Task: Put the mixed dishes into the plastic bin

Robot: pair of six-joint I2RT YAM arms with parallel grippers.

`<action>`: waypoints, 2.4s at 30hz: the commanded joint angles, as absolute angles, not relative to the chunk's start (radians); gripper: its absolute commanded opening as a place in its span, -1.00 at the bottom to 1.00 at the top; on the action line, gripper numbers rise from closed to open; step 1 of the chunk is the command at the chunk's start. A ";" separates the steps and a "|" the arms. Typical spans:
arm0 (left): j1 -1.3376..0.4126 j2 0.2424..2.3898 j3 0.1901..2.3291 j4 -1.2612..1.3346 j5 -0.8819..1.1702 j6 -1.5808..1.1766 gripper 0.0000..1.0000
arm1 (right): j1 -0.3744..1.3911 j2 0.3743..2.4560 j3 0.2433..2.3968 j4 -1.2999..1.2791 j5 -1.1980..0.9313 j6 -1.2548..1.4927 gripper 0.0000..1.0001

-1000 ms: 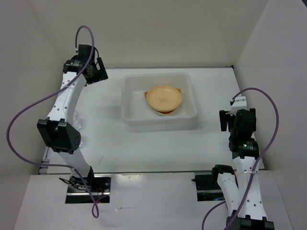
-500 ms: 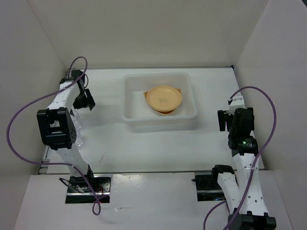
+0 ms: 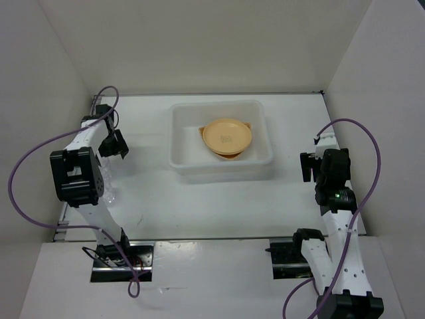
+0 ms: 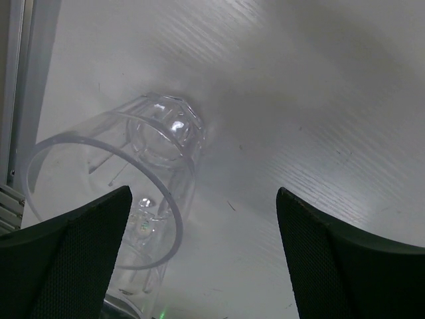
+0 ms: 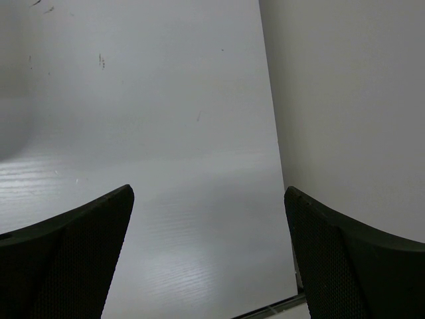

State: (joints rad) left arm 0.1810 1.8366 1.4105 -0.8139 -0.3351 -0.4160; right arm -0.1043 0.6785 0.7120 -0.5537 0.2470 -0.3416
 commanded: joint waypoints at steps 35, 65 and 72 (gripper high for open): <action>-0.408 1.988 1.842 -0.821 -0.026 -0.316 -1.00 | -0.095 0.638 0.707 -0.509 0.258 -0.357 0.97; -0.318 1.482 1.631 -1.036 -0.640 -0.596 1.00 | -0.086 0.620 0.689 -0.488 0.258 -0.357 0.97; -0.028 1.227 1.200 -0.980 -0.364 -0.869 1.00 | -0.064 0.660 0.689 -0.488 0.258 -0.357 0.97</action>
